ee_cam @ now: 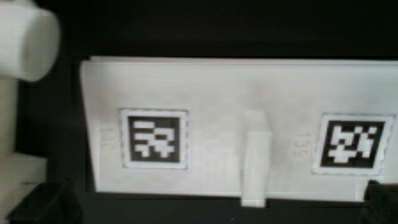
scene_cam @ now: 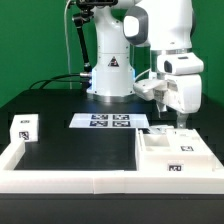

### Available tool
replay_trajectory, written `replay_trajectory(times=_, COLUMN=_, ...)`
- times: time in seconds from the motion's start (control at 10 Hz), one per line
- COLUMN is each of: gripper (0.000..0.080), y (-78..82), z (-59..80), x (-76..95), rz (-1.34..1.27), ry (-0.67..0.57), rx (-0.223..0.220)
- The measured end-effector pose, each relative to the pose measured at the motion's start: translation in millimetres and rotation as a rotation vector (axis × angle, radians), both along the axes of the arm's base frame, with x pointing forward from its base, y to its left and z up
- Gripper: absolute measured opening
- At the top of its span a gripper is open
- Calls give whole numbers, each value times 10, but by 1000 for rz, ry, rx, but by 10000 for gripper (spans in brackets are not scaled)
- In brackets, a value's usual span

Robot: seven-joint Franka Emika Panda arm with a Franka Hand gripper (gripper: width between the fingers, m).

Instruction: Assemble cabinet

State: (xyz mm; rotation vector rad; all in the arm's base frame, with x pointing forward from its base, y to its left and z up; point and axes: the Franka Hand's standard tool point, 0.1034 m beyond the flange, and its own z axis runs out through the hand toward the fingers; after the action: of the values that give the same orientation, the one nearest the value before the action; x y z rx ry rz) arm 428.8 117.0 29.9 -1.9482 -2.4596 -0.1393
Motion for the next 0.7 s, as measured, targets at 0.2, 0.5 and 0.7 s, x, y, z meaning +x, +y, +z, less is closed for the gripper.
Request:
replay_trajectory(times=0.2, gripper=797, y=-23, z=-102, x=-58, rz=-9, ry=20, rx=5)
replay_trajectory(times=0.5, gripper=673, y=-26, z=-121, x=-71, rz=-11, ry=25, rx=5)
replay_trajectory(times=0.7, gripper=399, y=-46, z=-166, x=-98, rz=-16, ry=35, rx=5)
